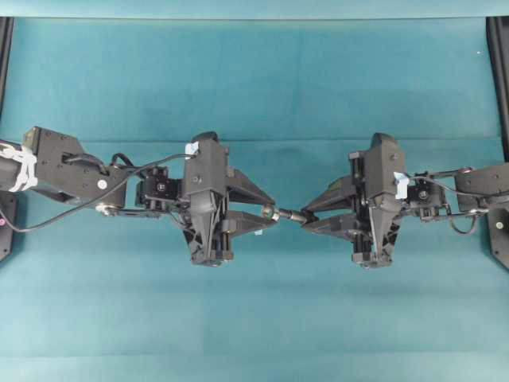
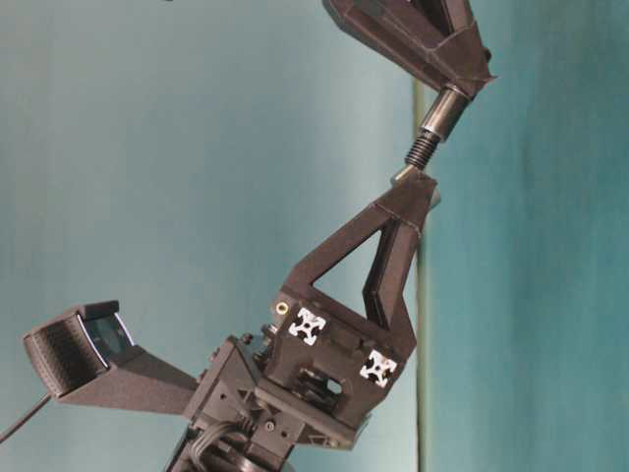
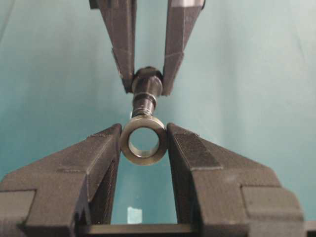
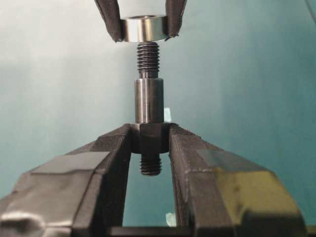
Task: Insert the washer onto the shaft with both hands.
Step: 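Push the washer with the left gripper down the shaft onto the collar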
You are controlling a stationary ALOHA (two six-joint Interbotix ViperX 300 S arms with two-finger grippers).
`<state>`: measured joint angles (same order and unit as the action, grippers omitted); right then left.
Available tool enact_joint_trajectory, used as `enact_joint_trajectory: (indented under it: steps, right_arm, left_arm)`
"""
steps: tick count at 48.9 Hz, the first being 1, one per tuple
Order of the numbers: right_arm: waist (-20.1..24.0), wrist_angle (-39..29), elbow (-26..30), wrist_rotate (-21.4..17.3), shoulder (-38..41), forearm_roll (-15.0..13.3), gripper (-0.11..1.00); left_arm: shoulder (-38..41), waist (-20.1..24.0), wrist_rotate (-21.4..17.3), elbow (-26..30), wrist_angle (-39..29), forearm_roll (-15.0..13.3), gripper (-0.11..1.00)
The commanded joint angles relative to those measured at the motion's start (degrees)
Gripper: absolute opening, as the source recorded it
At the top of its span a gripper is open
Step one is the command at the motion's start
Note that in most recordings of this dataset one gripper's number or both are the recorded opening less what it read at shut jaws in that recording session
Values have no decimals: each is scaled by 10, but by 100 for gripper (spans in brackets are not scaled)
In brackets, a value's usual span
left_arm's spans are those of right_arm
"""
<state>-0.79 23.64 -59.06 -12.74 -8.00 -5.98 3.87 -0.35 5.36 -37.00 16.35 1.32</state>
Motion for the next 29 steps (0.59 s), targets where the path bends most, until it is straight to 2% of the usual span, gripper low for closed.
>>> enact_joint_trajectory:
  steps: [1,29]
  right_arm:
    - [1,9,10,-5,-4,1,0]
    - [2,10,10,-4,-3,1,0]
  left_arm:
    - [-3,2,0,11,6,2,35]
    - [1,3,0,18,14,2,35]
